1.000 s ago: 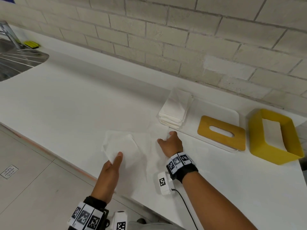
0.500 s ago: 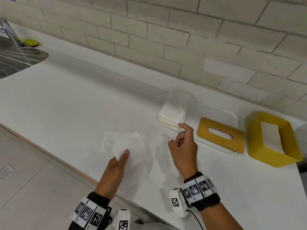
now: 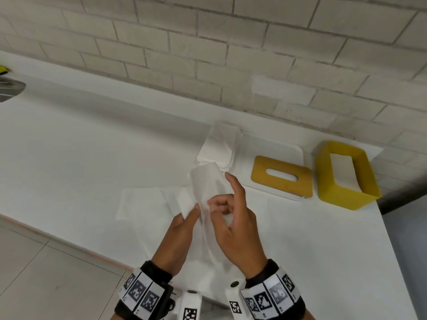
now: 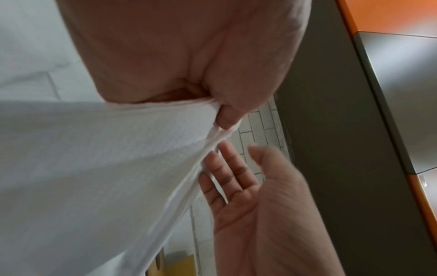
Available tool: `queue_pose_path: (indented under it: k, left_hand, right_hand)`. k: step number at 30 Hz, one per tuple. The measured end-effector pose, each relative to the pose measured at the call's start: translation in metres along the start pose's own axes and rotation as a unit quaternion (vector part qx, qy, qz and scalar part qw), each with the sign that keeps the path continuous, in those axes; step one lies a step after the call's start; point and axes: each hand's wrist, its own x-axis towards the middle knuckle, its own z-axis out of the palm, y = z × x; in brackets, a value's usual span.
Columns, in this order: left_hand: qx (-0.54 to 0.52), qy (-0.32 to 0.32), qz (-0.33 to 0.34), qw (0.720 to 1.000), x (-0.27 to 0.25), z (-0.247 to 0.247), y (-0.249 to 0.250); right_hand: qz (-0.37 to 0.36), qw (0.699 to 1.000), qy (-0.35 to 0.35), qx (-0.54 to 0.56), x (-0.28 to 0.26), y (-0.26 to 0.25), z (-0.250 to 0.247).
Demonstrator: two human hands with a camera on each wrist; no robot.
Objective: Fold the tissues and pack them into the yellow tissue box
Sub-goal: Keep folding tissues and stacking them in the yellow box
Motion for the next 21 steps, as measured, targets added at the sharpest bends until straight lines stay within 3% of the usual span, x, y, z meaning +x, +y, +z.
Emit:
queue_pose_path:
  k: [4,6,9,17,21]
  left_hand:
    - [0.011,-0.001,0.007,1.0,-0.003,0.004,-0.002]
    - [0.03,-0.001,0.019,0.999,-0.004,0.005,-0.003]
    - [0.056,0.0,0.032,0.998,-0.005,0.003,-0.003]
    - [0.04,0.042,0.04,0.998,-0.002,-0.003,-0.001]
    - [-0.018,0.044,0.032,0.998,0.003,-0.002,0.003]
  right_hand:
    - [0.074,0.995,0.038,-0.047,0.007,0.008,-0.007]
    - [0.14,0.988,0.012,-0.07,0.011,0.012,-0.012]
    - [0.211,0.977,-0.023,-0.018,0.015,0.02,-0.022]
    - [0.148,0.985,0.084,0.014,0.012,0.028,-0.043]
    - [0.13,0.988,0.052,0.067,0.013,0.021,-0.051]
